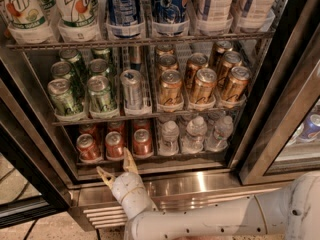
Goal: Pick coke can from bottom shelf of fridge
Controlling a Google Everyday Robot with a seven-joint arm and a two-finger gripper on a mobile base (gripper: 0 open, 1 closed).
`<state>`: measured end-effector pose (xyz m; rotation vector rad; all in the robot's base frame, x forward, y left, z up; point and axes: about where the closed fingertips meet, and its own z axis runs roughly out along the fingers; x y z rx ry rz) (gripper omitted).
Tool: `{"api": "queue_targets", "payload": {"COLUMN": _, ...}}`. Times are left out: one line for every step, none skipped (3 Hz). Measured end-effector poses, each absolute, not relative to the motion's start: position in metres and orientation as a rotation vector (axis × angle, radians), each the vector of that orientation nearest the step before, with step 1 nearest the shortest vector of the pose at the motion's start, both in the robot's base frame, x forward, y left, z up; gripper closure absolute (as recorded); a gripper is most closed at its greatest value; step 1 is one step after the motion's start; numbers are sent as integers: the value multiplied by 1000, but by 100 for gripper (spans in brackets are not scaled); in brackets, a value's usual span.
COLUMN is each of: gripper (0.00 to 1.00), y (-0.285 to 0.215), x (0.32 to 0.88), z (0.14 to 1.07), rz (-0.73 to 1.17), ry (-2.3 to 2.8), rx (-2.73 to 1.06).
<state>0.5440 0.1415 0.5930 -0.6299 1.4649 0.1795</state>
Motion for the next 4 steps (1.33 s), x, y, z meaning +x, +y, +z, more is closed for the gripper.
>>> {"api": "queue_targets", "payload": {"gripper": 38, "y": 139, "x": 549, "z": 595, "rz": 160, "ry": 1456, "rx": -608}}
{"api": "queue_targets", "payload": {"gripper": 40, "y": 136, "x": 553, "z": 596, "rz": 142, "ry": 1450, "rx": -592}}
{"api": "queue_targets", "payload": {"gripper": 41, "y": 133, "x": 557, "z": 596, "rz": 130, "ry": 1447, "rx": -581}}
{"api": "queue_targets", "payload": {"gripper": 43, "y": 129, "x": 566, "z": 595, "rz": 111, "ry": 1446, "rx": -554}}
